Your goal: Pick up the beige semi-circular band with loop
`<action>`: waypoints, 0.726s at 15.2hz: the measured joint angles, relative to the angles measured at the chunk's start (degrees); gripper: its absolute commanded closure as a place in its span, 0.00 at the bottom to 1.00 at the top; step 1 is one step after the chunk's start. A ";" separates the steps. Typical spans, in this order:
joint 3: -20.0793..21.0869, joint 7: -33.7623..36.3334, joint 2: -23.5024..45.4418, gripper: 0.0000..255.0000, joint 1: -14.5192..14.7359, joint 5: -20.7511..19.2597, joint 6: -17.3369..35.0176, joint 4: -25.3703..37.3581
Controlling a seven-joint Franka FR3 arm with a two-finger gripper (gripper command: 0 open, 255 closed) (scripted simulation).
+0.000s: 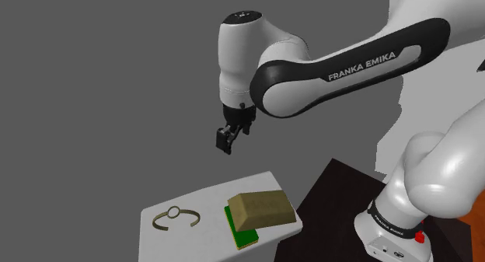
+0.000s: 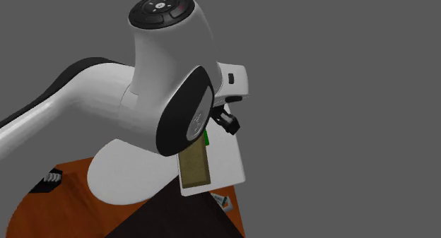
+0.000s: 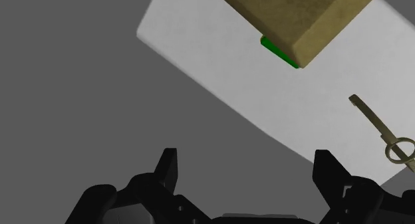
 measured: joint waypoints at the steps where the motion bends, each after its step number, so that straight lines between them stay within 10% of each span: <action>1: 0.97 1.50 2.07 0.00 0.14 -0.74 0.90 0.84; 11: 6.50 16.18 23.56 0.00 4.38 -12.00 3.68 14.77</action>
